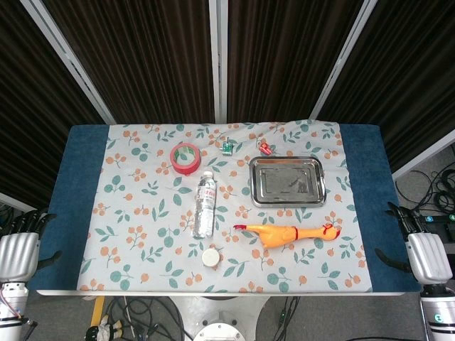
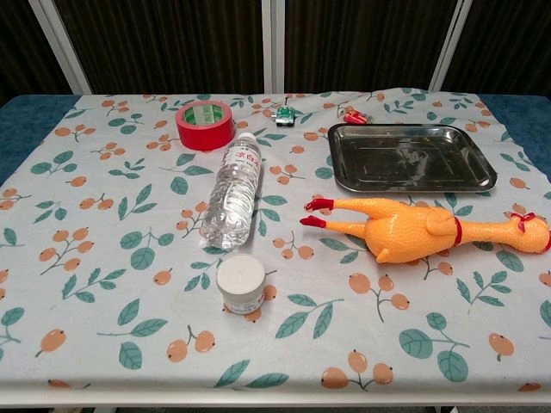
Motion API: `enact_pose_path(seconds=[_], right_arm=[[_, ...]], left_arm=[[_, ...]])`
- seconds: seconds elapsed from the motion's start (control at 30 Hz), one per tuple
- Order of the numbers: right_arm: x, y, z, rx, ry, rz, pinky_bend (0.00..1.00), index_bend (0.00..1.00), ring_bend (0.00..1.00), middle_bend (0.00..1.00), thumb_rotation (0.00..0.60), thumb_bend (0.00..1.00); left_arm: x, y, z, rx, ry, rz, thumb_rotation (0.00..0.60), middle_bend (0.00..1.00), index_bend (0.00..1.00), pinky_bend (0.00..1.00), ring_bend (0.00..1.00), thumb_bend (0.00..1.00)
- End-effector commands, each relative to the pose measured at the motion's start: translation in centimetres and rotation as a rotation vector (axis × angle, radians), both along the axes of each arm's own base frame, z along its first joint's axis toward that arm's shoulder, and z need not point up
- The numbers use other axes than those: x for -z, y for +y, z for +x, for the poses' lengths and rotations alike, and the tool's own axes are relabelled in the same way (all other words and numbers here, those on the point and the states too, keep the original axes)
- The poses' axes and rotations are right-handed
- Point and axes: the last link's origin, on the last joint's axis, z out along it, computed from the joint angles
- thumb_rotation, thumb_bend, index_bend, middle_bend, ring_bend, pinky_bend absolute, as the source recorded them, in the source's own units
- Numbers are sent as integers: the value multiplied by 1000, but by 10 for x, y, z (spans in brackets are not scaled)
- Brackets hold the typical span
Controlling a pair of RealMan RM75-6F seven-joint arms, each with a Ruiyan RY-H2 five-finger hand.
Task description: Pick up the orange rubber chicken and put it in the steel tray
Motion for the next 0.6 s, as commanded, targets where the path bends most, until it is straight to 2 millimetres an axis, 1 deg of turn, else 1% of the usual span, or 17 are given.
enact_pose_path(seconds=[0.03,0.17,0.3,0.5,0.6], right_arm=[[0,0,0,-4,-1,3,239,32,103,216,600,101],[4,0,2,-8,5,27,238,32,104,225,600,101],[19,-6,7,-9,61,126,238,31,104,239,600,101],[64,-36,24,-69,196,274,238,31,104,246,600,101],[93,-50,31,-118,289,331,238,47,105,263,600,101]], left_arm=[[0,0,0,-1,-2,-3,600,263,303,183,169,122],[0,1,0,1,-4,-2,600,264,303,184,170,122],[1,0,1,4,-12,-7,600,264,303,184,169,121],[1,-1,1,1,-20,-15,600,264,303,183,170,122],[0,-2,0,-3,-27,-11,600,263,303,184,170,122]])
